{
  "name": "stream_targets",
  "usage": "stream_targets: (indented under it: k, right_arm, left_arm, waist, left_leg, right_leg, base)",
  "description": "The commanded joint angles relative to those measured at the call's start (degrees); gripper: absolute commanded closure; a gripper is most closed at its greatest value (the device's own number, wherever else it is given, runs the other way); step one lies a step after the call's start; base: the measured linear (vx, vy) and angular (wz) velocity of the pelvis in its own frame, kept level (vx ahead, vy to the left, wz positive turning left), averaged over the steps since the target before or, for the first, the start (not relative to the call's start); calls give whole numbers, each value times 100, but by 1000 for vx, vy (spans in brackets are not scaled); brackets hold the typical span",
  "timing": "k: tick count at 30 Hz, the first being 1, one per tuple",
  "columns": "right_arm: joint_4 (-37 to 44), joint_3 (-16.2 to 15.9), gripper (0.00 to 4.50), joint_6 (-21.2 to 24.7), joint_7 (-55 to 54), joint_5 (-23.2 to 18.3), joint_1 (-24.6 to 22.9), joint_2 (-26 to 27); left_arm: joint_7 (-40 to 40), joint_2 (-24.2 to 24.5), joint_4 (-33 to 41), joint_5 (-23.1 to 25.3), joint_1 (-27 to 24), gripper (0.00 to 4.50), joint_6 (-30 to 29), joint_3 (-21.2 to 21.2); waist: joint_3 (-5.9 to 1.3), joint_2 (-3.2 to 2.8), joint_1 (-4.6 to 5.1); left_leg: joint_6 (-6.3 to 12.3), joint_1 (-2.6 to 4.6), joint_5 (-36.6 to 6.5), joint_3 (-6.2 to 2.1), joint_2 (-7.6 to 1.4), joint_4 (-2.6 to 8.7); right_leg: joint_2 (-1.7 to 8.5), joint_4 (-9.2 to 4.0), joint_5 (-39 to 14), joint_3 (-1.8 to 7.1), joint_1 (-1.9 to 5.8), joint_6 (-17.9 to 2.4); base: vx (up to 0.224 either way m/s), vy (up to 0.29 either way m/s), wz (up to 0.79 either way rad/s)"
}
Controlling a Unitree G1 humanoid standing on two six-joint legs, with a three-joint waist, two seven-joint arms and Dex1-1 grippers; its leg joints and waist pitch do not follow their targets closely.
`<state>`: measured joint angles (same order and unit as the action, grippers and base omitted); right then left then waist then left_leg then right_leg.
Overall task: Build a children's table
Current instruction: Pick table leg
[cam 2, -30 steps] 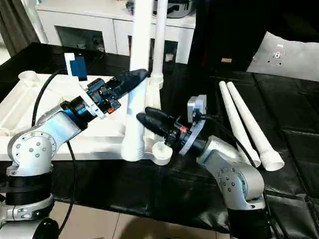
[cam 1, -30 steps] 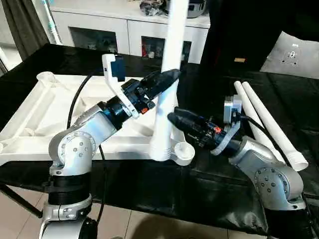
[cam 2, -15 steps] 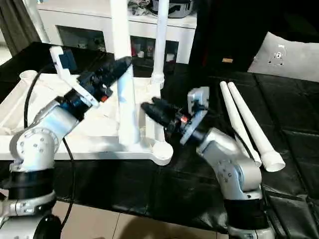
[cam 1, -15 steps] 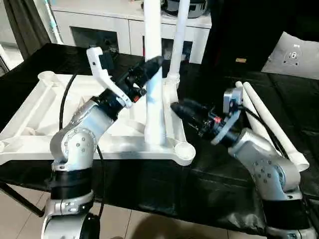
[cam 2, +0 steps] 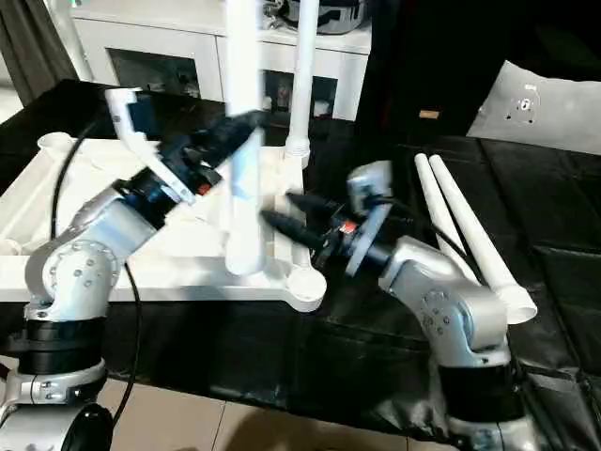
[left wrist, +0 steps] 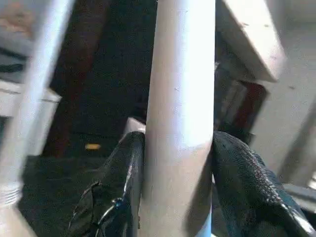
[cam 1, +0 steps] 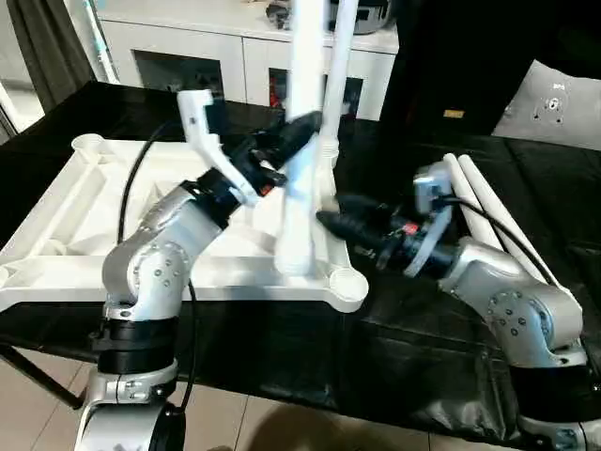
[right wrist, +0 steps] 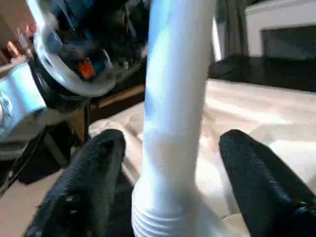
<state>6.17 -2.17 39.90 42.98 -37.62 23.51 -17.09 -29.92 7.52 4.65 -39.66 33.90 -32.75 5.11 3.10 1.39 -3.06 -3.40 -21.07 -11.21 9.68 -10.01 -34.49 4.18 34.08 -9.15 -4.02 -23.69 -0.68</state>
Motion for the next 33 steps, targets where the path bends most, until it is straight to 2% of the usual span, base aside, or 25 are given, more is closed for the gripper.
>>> stream_targets:
  k: [1, 4, 5, 6, 7, 11, 13, 14, 18, 20, 23, 25, 28, 33]
  right_arm:
    - [-143, -5, 106, 144, 22, 0, 162, -38]
    - [-237, -56, 106, 155, 122, 21, 232, -65]
    - [-261, -76, 106, 161, 174, 14, 247, -84]
    - [-281, -94, 106, 168, 213, 5, 260, -102]
    - [-300, -123, 106, 175, 283, 6, 274, -127]
    - [-374, -205, 106, 228, 459, -25, 331, -153]
    - [-395, -213, 106, 237, 483, -36, 344, -149]
    - [-414, -205, 106, 265, 520, -79, 352, -138]
    - [-497, -226, 106, 322, 697, -149, 389, -116]
    - [-518, -239, 106, 327, 750, -155, 402, -118]
    - [-556, -263, 106, 343, 794, -155, 424, -110]
    - [-571, -269, 133, 353, 802, -143, 424, -101]
    - [-601, -269, 150, 348, 819, -130, 430, -102]
    - [-656, -291, 192, 315, 840, -70, 425, -91]
  left_arm:
    - [-258, 70, 225, -7, 13, 270, 27, -191]
    - [-423, 127, 323, -38, -46, 270, -18, -298]
    - [-448, 129, 343, -62, -49, 270, -37, -311]
    - [-469, 132, 359, -81, -50, 270, -52, -323]
    - [-502, 134, 385, -101, -51, 270, -62, -339]
    - [-619, 157, 461, -156, -51, 271, -104, -387]
    - [-641, 161, 463, -161, -51, 271, -103, -398]
    - [-662, 161, 464, -158, -46, 271, -98, -415]
    - [-707, 148, 464, -156, -28, 271, -122, -469]
    - [-730, 156, 463, -132, -29, 271, -135, -508]
    - [-729, 173, 425, -52, -37, 271, -115, -556]
    - [-737, 172, 446, -90, -39, 271, -126, -550]
    - [-745, 163, 448, -96, -30, 271, -128, -565]
    - [-770, 158, 433, -70, -29, 271, -106, -597]
  waist:
    - [-385, 58, -2]
    - [-385, 45, 1]
    - [-389, 85, 6]
    - [-385, 60, -7]
    - [-388, 77, -6]
    - [-389, 74, -9]
    - [-389, 83, -3]
    - [-389, 110, 6]
    - [-391, 99, -5]
    - [-392, 131, -3]
    - [-392, 109, -10]
    - [-392, 119, -9]
    - [-394, 131, -11]
    - [-399, 121, -11]
  left_leg:
    - [153, 8, -697, -42, -241, 375]
    - [129, 14, -702, -38, -244, 373]
    - [140, 9, -692, -31, -242, 367]
    - [142, 10, -686, -34, -244, 371]
    - [139, 8, -658, -37, -247, 371]
    - [124, 17, -636, -36, -254, 367]
    - [127, 18, -648, -37, -249, 369]
    - [132, 18, -661, -33, -250, 367]
    - [129, 24, -653, -37, -259, 366]
    - [137, 19, -619, -33, -256, 364]
    - [127, 23, -627, -38, -261, 364]
    - [125, 23, -611, -35, -256, 362]
    - [122, 16, -607, -34, -250, 358]
    - [118, 16, -572, -37, -253, 355]
  right_leg:
    - [342, -401, -1733, 260, 352, -805]
    - [339, -397, -1737, 262, 348, -805]
    - [336, -392, -1710, 263, 354, -797]
    - [340, -388, -1709, 266, 353, -799]
    - [340, -378, -1674, 264, 359, -806]
    - [336, -369, -1527, 266, 357, -868]
    - [336, -365, -1510, 264, 363, -898]
    - [334, -370, -1532, 265, 362, -903]
    - [340, -361, -1515, 268, 363, -897]
    - [338, -358, -1480, 267, 368, -904]
    - [342, -362, -1523, 267, 363, -896]
    - [340, -357, -1488, 268, 365, -900]
    - [339, -362, -1557, 266, 370, -865]
    - [335, -356, -1496, 263, 368, -877]
  base:
    - [0, 0, 0]
    - [0, 0, 0]
    - [0, 0, 0]
    - [0, 0, 0]
    - [0, 0, 0]
    - [0, 0, 0]
    - [0, 0, 0]
    - [0, 0, 0]
    - [0, 0, 0]
    - [0, 0, 0]
    - [0, 0, 0]
    - [0, 0, 0]
    - [0, 0, 0]
    - [0, 0, 0]
